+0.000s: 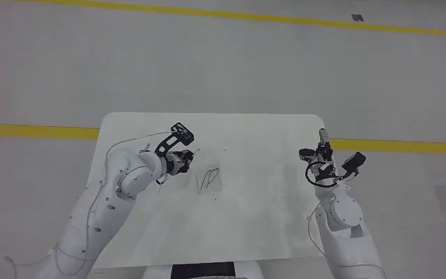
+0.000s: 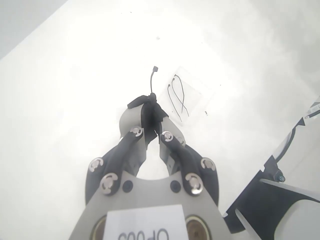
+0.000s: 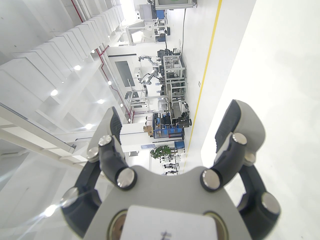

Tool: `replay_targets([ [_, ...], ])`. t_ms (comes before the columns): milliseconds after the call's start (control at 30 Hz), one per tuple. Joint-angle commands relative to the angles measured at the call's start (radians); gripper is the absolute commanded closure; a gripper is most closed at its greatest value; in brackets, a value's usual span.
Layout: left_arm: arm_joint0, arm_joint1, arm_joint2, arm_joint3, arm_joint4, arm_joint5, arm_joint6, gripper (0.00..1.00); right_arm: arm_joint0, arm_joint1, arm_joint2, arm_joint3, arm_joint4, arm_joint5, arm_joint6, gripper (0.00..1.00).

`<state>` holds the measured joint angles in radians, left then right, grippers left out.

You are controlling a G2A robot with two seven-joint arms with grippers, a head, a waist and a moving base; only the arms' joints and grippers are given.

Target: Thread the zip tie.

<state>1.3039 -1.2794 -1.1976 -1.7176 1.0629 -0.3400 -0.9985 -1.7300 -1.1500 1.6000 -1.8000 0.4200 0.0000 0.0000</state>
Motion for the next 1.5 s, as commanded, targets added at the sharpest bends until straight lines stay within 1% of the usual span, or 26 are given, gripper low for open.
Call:
replay_targets([
  [0,0.000,0.000,0.000,0.000,0.000,0.000,0.000,1.00,0.000,0.000,0.000,0.000,0.000,0.000,0.000,0.00],
  [67,0.000,0.000,0.000,0.000,0.000,0.000,0.000,1.00,0.000,0.000,0.000,0.000,0.000,0.000,0.000,0.00],
  [100,0.001,0.000,0.001,0.003,0.006,0.003,0.010,1.00,0.000,0.000,0.000,0.000,0.000,0.000,0.000,0.00],
  [167,-0.002,0.003,0.019,0.009,0.010,0.000,0.038,1.00,0.000,0.000,0.000,0.000,0.000,0.000,0.000,0.00],
  [233,-0.014,0.011,0.039,0.004,0.043,0.000,0.044,1.00,0.005,0.001,-0.003,-0.015,-0.014,0.009,0.038,0.00],
  [333,-0.019,0.027,0.071,-0.012,0.100,0.000,0.058,1.00,0.019,0.008,-0.012,-0.040,-0.044,0.089,0.161,0.00],
  [367,-0.018,0.035,0.076,-0.015,0.117,0.000,0.066,1.00,0.030,0.010,-0.024,-0.044,-0.052,0.133,0.217,0.00],
  [433,-0.015,0.047,0.090,-0.024,0.149,0.000,0.073,1.00,0.051,0.014,-0.048,-0.048,-0.068,0.200,0.295,0.00],
  [467,-0.013,0.056,0.093,-0.027,0.158,0.000,0.079,1.00,0.068,0.017,-0.066,-0.050,-0.092,0.244,0.343,0.00],
  [500,-0.012,0.062,0.099,-0.032,0.172,0.000,0.081,1.00,0.079,0.018,-0.083,-0.052,-0.108,0.267,0.381,0.00],
  [567,-0.006,0.075,0.105,-0.040,0.184,0.000,0.094,1.00,0.102,0.023,-0.117,-0.050,-0.134,0.339,0.463,0.00],
  [633,-0.003,0.090,0.106,-0.048,0.189,0.000,0.103,1.00,0.115,0.030,-0.161,-0.021,-0.198,0.340,0.548,0.00],
  [700,-0.002,0.103,0.106,-0.053,0.183,0.000,0.112,1.00,0.131,0.035,-0.190,-0.004,-0.236,0.340,0.594,0.00],
  [800,-0.005,0.120,0.115,-0.063,0.179,0.000,0.129,1.00,0.139,0.038,-0.206,0.003,-0.218,0.340,0.633,0.00],
  [833,-0.006,0.127,0.126,-0.070,0.178,0.000,0.137,1.00,0.138,0.041,-0.208,-0.003,-0.197,0.340,0.667,0.00],
  [867,-0.008,0.130,0.132,-0.073,0.180,0.000,0.141,1.00,0.138,0.042,-0.206,-0.004,-0.193,0.340,0.675,0.00],
  [1167,-0.008,0.130,0.132,-0.073,0.180,0.000,0.141,1.00,0.138,0.042,-0.206,-0.004,-0.193,0.340,0.675,0.00],
  [1233,-0.005,0.131,0.139,-0.069,0.192,0.000,0.162,1.00,0.137,0.042,-0.209,-0.004,-0.191,0.337,0.674,0.00],
  [1300,-0.009,0.133,0.158,-0.074,0.231,0.000,0.171,1.00,0.143,0.042,-0.219,-0.006,-0.150,0.324,0.724,0.00],
  [1367,-0.010,0.136,0.176,-0.081,0.264,0.000,0.179,1.00,0.161,0.043,-0.225,0.004,-0.127,0.334,0.780,0.00],
  [1467,-0.008,0.143,0.198,-0.089,0.312,0.000,0.197,1.00,0.198,0.045,-0.262,0.023,-0.095,0.340,0.886,0.00],
])
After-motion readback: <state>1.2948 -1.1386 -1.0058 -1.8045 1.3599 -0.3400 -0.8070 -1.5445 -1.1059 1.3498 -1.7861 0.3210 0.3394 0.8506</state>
